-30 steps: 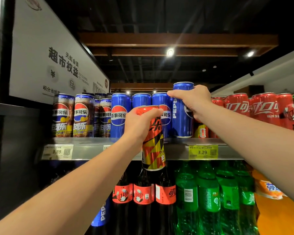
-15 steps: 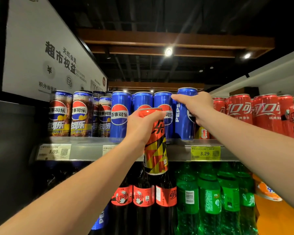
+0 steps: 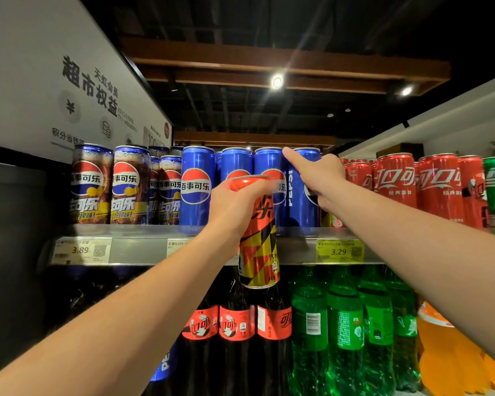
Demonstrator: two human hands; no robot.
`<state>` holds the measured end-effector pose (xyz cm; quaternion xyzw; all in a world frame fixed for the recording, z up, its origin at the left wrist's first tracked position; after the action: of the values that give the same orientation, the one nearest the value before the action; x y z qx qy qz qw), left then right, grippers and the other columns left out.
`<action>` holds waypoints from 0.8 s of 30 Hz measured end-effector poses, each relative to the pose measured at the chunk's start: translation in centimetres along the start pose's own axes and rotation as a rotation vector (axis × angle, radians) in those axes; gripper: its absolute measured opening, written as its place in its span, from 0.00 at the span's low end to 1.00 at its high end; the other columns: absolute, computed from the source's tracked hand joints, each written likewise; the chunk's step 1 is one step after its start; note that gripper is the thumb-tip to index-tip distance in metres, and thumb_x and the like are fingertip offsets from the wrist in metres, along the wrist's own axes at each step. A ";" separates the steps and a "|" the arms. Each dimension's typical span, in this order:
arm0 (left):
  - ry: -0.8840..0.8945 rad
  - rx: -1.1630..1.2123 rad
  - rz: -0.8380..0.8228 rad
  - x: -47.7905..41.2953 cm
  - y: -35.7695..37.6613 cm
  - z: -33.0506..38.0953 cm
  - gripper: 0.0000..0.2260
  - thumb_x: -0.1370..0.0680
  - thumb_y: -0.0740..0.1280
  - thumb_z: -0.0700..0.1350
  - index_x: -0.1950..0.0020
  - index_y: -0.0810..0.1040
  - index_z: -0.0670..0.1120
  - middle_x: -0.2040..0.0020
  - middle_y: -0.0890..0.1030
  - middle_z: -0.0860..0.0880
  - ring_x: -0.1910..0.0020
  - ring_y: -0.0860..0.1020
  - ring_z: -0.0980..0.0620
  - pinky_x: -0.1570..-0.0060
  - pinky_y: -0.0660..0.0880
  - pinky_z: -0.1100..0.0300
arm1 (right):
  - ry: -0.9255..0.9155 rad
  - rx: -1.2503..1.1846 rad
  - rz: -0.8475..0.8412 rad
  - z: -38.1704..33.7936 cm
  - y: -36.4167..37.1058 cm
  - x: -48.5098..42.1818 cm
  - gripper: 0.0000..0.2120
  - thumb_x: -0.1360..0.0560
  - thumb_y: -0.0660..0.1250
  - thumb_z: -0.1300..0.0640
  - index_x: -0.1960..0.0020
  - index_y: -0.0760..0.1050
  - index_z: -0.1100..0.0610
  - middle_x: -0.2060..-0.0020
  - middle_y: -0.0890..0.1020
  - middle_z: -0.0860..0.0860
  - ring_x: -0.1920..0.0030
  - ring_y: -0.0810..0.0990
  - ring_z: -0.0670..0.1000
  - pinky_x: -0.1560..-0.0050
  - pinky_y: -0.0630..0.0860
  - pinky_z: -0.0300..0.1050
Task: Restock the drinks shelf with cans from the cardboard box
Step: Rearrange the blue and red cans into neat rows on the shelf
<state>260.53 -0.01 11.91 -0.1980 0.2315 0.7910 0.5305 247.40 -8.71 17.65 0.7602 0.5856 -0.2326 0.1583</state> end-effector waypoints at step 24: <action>0.058 0.153 -0.068 0.3 1.7 0.1 0.05 0.32 0.73 0.45 0.58 0.79 0.48 0.68 0.83 0.53 0.70 0.82 0.57 0.74 0.75 0.64 | -0.164 -0.145 -0.028 3.3 -4.4 3.5 0.15 0.30 0.73 0.46 0.49 0.76 0.53 0.56 0.80 0.47 0.60 0.77 0.42 0.70 0.71 0.33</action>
<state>258.86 -0.34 12.08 -0.1875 0.2998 0.7466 0.5636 243.32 -6.36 13.09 0.7168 0.5967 -0.2530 0.2571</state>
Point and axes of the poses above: each hand's wrist, its own x-axis away from the middle knuckle, its own y-axis out of the palm, z = x × y, the point moved 1 cm from there along -x, towards the middle knuckle
